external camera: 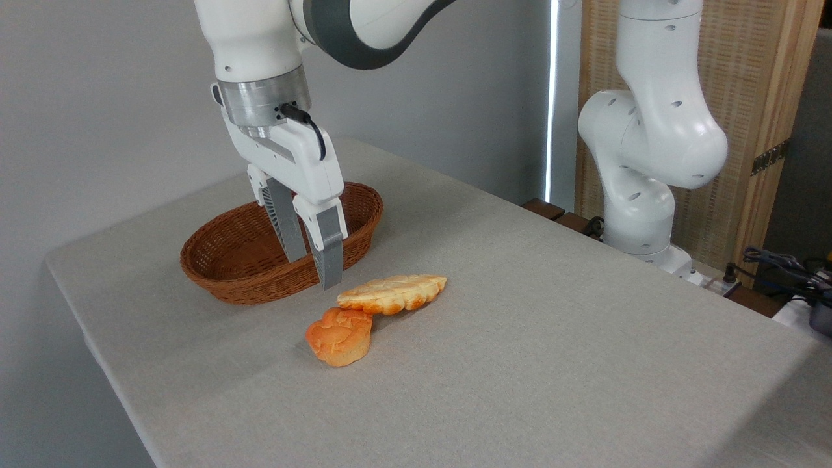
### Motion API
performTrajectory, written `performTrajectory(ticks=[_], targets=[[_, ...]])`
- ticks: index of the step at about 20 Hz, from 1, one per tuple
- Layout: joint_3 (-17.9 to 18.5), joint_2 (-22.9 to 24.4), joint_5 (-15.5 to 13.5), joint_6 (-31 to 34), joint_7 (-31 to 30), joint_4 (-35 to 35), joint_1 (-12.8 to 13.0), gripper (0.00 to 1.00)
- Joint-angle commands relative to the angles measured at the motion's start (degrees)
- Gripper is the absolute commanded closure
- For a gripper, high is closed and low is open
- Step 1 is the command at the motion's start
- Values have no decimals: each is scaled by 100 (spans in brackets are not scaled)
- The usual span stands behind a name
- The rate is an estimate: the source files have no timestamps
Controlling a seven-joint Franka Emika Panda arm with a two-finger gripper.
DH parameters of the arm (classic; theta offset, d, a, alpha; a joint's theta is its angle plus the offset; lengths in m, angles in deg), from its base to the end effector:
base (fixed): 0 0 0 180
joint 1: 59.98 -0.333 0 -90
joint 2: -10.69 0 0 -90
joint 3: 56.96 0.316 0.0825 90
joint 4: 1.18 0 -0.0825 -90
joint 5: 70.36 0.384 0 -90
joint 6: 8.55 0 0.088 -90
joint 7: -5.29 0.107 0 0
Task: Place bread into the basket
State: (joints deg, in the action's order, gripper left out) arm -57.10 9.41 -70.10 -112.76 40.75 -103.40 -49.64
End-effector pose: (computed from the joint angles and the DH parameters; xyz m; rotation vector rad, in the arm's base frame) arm 0.5620 -0.1036 0.5318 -2.8854 1.2248 -0.0175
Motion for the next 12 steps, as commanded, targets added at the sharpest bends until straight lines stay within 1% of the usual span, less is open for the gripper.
performTrajectory(ticks=[1,4,6,12], targets=[[31,22,71,-100,-65,-53,47,0],[40,-21,80,-144,-65,-53,47,0],[40,-30,141,-222,-74,-44,39,0],[49,-48,150,-293,-74,-44,30,0]])
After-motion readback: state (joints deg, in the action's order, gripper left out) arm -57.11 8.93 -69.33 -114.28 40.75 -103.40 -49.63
